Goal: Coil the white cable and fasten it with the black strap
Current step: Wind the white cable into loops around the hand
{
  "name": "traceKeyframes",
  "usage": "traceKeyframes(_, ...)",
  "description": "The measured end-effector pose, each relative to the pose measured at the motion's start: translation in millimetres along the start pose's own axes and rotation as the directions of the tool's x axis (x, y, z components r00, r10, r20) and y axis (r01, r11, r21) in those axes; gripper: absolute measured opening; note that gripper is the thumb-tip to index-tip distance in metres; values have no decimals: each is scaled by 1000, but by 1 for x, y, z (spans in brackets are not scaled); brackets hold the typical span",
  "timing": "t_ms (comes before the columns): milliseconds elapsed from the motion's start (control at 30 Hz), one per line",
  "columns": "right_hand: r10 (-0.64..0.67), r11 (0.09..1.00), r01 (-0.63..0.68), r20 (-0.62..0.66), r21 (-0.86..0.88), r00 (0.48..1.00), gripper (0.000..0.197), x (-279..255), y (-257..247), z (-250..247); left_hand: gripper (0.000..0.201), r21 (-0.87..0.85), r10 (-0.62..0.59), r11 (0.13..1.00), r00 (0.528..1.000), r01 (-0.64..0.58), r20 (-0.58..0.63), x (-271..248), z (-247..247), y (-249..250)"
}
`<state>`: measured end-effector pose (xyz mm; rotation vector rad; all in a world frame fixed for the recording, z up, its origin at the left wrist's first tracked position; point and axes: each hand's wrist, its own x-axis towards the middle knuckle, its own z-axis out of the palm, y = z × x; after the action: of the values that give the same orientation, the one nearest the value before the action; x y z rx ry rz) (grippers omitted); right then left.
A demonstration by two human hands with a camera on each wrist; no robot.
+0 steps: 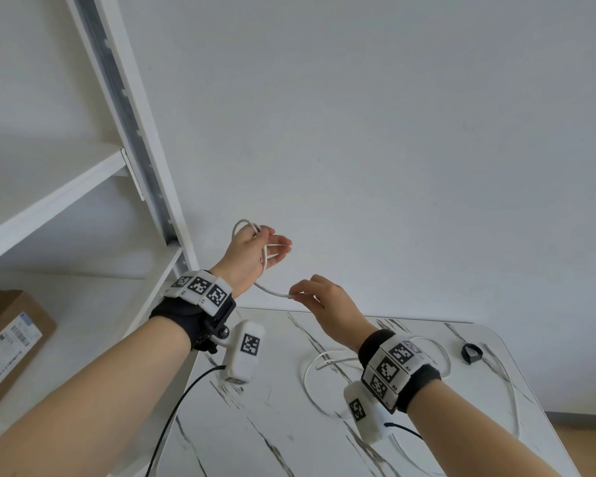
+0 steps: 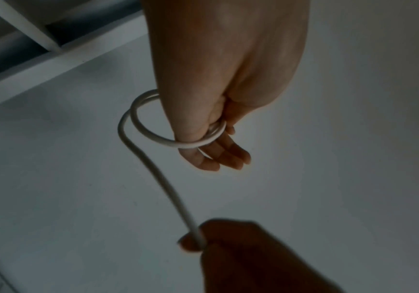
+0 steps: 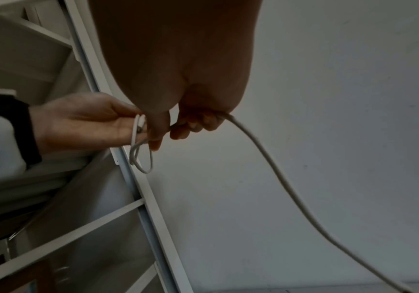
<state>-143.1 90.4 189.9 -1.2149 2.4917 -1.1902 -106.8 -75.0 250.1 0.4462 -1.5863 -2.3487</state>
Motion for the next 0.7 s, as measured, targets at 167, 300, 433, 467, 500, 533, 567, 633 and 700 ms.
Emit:
traceKeyframes(167, -52, 999, 51, 45, 13, 998, 19, 1, -8, -1, 21, 289, 41, 956, 998, -50, 39, -5, 1, -18)
traceKeyframes(300, -89, 996, 88, 52, 24, 995, 26, 2, -10, -6, 19, 372, 18, 928, 999, -34, 48, -9, 1, -20)
traceKeyframes(433, -131, 991, 133, 102, -6, 986, 28, 5, -17, -17, 19, 450, 14, 893, 999, -31, 40, -8, -2, -23)
traceKeyframes(467, -140, 990, 142, 105, -10, 984, 28, 6, -18, -19, 20, 465, 15, 885, 999, -32, 39, -7, -3, -23)
traceKeyframes(500, -146, 989, 148, 100, -7, 984, 28, 7, -19, -22, 20, 476, 12, 879, 999, -30, 40, -7, -4, -23)
traceKeyframes(533, -147, 989, 148, 89, 1, 985, 29, 8, -20, -23, 21, 488, 3, 873, 999, -21, 39, -6, -5, -24)
traceKeyframes(567, -143, 990, 142, 75, 12, 987, 29, 9, -19, -25, 22, 502, -13, 865, 999, -8, 38, -7, -6, -24)
traceKeyframes(633, -113, 993, 112, 41, 40, 993, 29, 10, -19, -28, 23, 517, -67, 856, 997, 32, 50, -8, -7, -24)
traceKeyframes(700, -70, 993, 71, -5, 92, 998, 26, 11, -19, -32, 25, 521, -129, 851, 989, 73, 72, -11, -7, -24)
